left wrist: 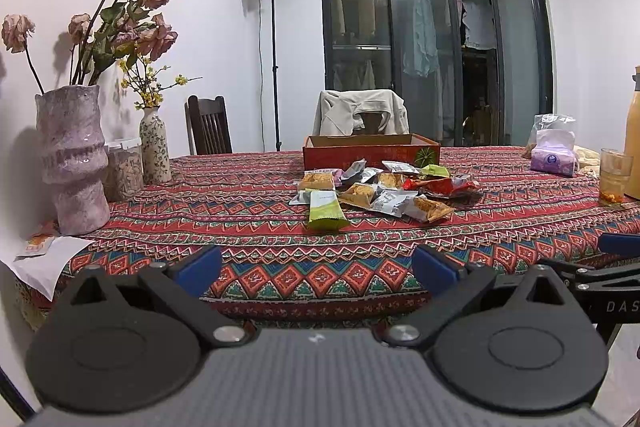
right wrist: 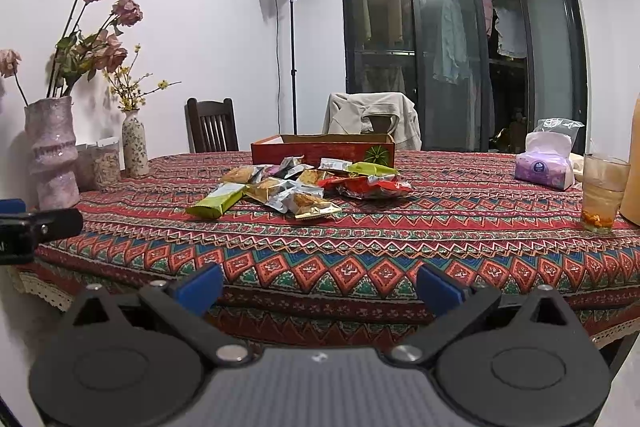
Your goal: Organize snacks
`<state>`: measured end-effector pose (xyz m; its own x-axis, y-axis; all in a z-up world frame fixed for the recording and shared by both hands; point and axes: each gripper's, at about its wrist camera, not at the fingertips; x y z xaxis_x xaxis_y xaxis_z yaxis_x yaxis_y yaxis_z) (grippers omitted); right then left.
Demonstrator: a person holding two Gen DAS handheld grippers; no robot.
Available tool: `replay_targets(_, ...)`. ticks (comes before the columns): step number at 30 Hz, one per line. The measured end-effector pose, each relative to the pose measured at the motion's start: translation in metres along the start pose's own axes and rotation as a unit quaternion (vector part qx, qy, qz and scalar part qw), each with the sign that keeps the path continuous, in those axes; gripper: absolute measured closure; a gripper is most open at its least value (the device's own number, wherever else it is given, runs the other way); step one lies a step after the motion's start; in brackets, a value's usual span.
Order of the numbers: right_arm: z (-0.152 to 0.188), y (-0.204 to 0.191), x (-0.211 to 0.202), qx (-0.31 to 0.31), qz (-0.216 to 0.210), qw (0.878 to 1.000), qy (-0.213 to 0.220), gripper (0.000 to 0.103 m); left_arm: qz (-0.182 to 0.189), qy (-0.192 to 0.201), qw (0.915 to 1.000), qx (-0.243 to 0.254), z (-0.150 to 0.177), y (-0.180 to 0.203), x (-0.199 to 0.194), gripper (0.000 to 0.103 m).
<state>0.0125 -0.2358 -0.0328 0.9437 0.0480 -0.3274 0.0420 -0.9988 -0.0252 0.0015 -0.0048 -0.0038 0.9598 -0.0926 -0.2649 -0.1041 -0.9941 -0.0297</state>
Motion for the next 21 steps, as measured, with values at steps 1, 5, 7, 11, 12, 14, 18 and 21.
replay_targets(1, 0.0001, 0.0, -0.0004, 0.0, 0.0, 1.0, 0.0, 0.0, 0.0, 0.0, 1.0, 0.0, -0.0001, 0.0002, 0.0001, 0.0)
replay_targets(5, -0.0003, 0.0003, -0.0003, 0.0, 0.001, 1.0, 0.0, 0.0, 0.0, -0.001, 1.0, 0.001, 0.0001, 0.0002, -0.0001, 0.0)
replay_targets(7, -0.0003, 0.001, -0.0002, -0.001, 0.002, 1.0, 0.001, 0.0, 0.0, -0.002, 1.0, 0.001, 0.0004, 0.0006, -0.0003, 0.0)
replay_targets(11, 0.0, 0.0013, 0.0003, -0.002, 0.002, 1.0, 0.0, 0.0, 0.0, -0.003, 1.0, 0.001, 0.0008, 0.0008, 0.0, 0.0)
replay_targets(12, 0.0, 0.0008, 0.0004, -0.002, 0.002, 1.0, -0.001, 0.0, 0.0, -0.003, 1.0, 0.001, 0.0007, 0.0008, -0.0001, 0.0)
replay_targets(14, 0.0003, 0.0003, 0.0002, -0.004, 0.002, 1.0, 0.0, 0.0, 0.001, -0.004, 1.0, 0.001, 0.0011, 0.001, -0.0001, 0.0)
replay_targets(18, 0.0003, -0.0001, 0.0003, -0.004, 0.003, 1.0, 0.0, 0.0, 0.003, -0.006, 1.0, 0.002, 0.0013, 0.0006, 0.0012, 0.0)
replay_targets(21, 0.0007, 0.0, 0.0005, -0.004, 0.003, 1.0, -0.001, 0.0, 0.003, -0.006, 1.0, 0.002, 0.0011, 0.0007, 0.0014, 0.0)
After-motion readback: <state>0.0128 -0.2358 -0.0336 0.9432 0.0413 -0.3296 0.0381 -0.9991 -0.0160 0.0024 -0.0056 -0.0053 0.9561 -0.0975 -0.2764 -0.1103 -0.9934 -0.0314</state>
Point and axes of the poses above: each gripper's, at about its wrist camera, not at the fingertips, and x roughly the way its jaws point, y to its right, z to its underside, and after that the axes turned 4 degrees about z, right-handed
